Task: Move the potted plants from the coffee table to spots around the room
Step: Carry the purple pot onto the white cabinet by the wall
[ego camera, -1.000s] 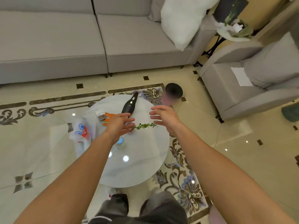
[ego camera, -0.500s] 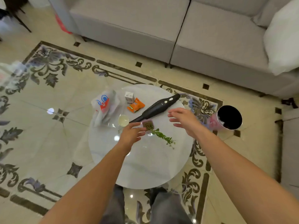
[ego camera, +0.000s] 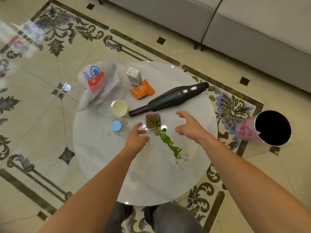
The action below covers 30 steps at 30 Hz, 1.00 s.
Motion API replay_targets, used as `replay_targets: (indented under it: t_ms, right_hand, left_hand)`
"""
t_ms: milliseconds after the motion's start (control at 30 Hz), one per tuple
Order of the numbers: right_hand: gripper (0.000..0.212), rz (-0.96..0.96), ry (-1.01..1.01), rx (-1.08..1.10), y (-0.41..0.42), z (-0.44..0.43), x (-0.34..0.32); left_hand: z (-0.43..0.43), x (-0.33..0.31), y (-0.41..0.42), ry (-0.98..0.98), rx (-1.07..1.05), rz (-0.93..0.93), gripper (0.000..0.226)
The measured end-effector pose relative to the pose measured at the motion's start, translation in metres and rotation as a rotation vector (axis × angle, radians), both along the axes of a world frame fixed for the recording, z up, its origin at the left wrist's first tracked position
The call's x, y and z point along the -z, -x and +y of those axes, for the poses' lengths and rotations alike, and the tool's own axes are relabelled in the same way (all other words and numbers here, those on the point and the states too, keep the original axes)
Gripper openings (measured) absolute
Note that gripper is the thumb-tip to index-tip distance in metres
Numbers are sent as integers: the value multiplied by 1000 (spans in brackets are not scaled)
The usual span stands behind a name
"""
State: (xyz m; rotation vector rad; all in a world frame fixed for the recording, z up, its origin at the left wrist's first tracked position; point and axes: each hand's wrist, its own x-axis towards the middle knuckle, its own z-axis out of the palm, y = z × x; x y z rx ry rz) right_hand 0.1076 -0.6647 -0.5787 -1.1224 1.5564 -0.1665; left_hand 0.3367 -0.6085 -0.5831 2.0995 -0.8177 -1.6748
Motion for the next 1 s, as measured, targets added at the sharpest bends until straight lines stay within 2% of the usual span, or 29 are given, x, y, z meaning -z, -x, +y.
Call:
replay_targets:
  t_ms: [100, 200, 333, 400, 467, 600, 867, 1000]
  right_hand:
    - [93, 37, 50, -149, -24, -7, 37]
    - [102, -7, 123, -218, -46, -12, 66]
    - [80, -70, 210, -224, -63, -14, 85]
    - [74, -66, 193, -212, -64, -14, 85]
    - [72, -85, 169, -225, -61, -12, 74]
    - [72, -92, 179, -282, -51, -5, 23]
    - [80, -127, 160, -421, -53, 11, -156]
    - [75, -147, 236, -440, -69, 27, -244]
  left_hand:
    - [-12, 34, 8, 72, 31, -2, 81]
    - [-22, 63, 12, 243, 108, -71, 69]
    - [-36, 83, 8, 431, 170, -62, 55]
    - [-39, 82, 7, 428, 150, -59, 49]
    - [-35, 73, 6, 395, 136, -48, 55]
    - [-19, 31, 10, 377, 134, -1, 74]
    - [12, -124, -2, 469, 142, -9, 68]
    - [32, -216, -24, 550, 119, 13, 69]
